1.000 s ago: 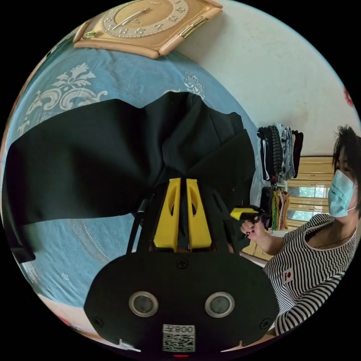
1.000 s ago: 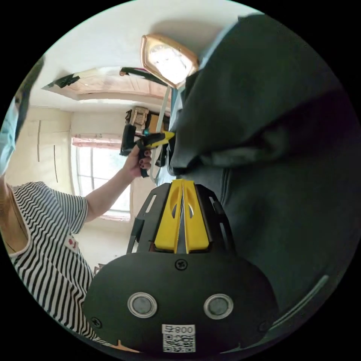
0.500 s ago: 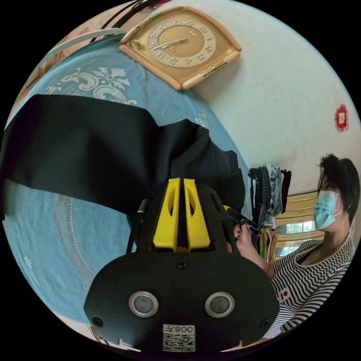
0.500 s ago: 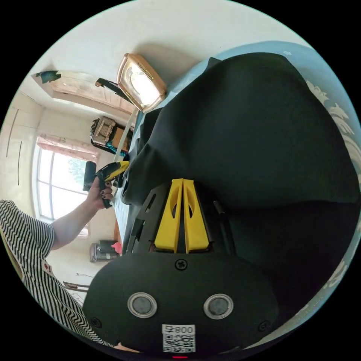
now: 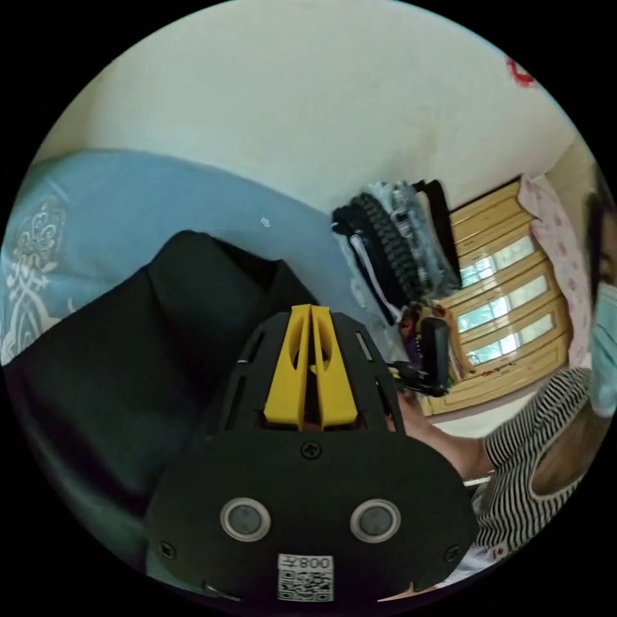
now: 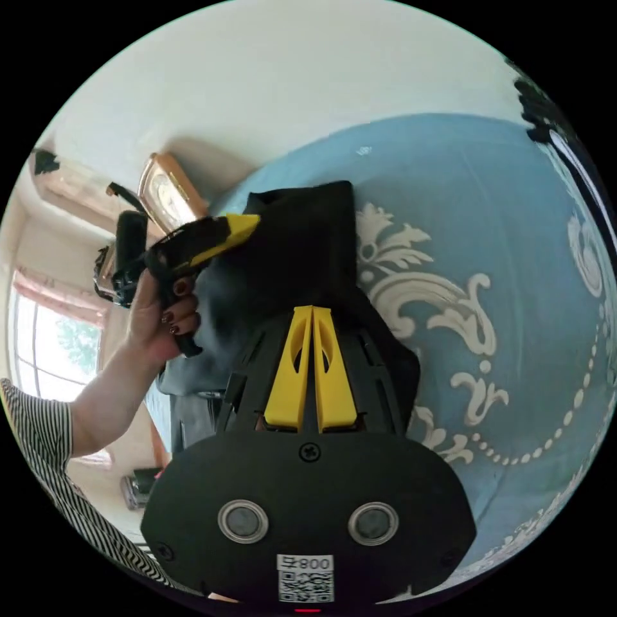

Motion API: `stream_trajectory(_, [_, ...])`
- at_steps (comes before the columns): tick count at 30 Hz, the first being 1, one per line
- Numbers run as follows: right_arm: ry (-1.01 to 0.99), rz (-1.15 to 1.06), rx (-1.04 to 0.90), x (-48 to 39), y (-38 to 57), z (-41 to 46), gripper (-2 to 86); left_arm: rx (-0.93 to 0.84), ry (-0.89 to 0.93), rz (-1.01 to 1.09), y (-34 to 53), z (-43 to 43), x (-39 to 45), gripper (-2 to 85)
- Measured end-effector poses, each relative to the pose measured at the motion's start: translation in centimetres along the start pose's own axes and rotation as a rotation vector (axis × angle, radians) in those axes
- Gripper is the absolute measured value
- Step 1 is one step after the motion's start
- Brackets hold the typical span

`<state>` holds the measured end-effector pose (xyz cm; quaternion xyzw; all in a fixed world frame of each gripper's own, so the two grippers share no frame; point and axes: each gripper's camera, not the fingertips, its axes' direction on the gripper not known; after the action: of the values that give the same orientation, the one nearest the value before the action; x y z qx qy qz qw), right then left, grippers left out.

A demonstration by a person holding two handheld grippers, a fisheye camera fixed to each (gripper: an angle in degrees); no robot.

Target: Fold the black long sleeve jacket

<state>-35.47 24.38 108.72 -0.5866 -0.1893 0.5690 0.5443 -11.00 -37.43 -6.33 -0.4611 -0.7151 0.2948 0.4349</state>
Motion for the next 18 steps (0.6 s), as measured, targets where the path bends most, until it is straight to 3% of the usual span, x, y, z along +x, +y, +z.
stream_trajectory(2, [-0.039,0.039,0.042,1.2,0.8,-0.8,0.0,-0.130,-0.089,-0.062,-1.2,4.5,-0.9,0.2])
stream_trajectory(8, [-0.037,0.004,0.095,0.1,1.9,-4.9,0.0,-0.044,-0.013,-0.053,-1.5,5.4,1.2,0.1])
stream_trajectory(12, [0.072,-0.029,0.189,-1.0,3.0,-9.3,0.0,-0.056,0.037,-0.021,-2.2,7.8,3.0,0.1])
stream_trajectory(18, [0.321,-0.164,0.102,-1.8,3.9,-9.1,0.1,-0.109,-0.149,0.051,-3.1,12.6,5.0,0.1])
